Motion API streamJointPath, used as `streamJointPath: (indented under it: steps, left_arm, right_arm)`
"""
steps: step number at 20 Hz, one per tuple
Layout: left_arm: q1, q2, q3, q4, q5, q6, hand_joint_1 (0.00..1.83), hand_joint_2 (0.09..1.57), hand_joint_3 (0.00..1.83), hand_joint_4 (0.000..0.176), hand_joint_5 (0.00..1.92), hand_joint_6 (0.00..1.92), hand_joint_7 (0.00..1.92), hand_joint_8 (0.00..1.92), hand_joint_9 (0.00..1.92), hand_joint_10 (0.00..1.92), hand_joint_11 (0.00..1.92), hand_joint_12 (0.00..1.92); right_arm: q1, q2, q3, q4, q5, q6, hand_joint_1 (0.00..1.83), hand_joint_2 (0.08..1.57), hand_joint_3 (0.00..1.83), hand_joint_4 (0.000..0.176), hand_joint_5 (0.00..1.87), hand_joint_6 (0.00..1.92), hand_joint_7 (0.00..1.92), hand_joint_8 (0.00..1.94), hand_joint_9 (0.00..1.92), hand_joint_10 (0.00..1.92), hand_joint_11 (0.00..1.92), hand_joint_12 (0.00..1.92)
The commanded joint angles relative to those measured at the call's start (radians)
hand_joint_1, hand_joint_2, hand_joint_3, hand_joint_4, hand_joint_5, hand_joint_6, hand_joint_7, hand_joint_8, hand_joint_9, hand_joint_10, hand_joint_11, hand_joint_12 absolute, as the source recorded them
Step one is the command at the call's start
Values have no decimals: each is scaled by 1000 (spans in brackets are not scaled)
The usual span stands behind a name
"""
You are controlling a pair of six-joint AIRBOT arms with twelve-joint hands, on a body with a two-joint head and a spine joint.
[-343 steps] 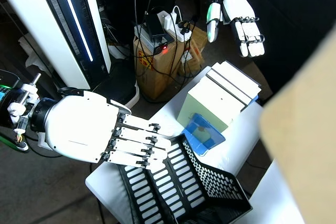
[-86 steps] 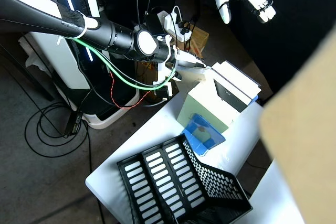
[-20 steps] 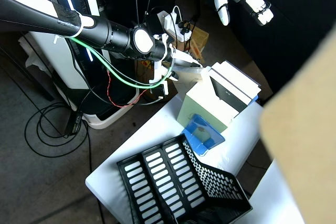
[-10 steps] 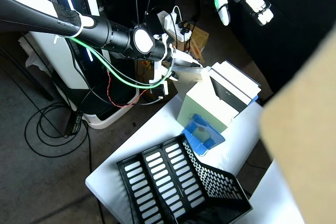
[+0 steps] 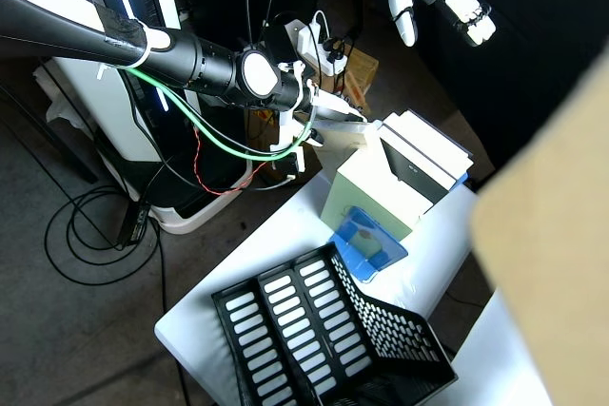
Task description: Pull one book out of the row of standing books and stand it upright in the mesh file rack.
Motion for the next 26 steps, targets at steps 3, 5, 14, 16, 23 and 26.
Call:
streamJointPath:
  steps: [3,5,14,16,23,26]
  left_arm:
    - [0,-2,9,-7,-128,-2,366,1277,0,65,0,0,0,0,0,0,0,0]
    - [0,-2,9,-7,-128,-2,384,1277,0,61,0,0,0,0,0,0,0,0]
    - [0,-2,9,-7,-127,-2,361,1278,0,62,0,0,0,0,0,0,0,0]
    - [0,-2,9,-7,-127,-2,358,1278,0,62,0,0,0,0,0,0,0,0]
    - [0,-2,9,-7,-127,-2,361,1278,0,65,0,0,0,0,0,0,0,0]
    - [0,-2,8,-8,-129,-2,376,1277,0,64,0,0,0,0,0,0,0,0]
  right_arm:
    - [-2,4,-6,6,38,9,1281,1571,62,31,227,0,51,8,0,0,0,0]
    - [-2,4,-6,6,38,9,1281,1571,62,31,227,0,51,8,0,0,0,0]
    - [-2,4,-5,7,38,9,1281,1571,63,31,227,0,53,5,0,0,0,0]
    - [-2,4,-5,7,38,9,1281,1571,63,31,227,0,53,5,0,0,0,0]
    - [-2,4,-5,7,37,10,917,791,0,59,135,18,14,1,3,6,0,6]
    - [0,10,-11,7,37,13,992,753,0,59,160,22,11,3,0,0,0,0]
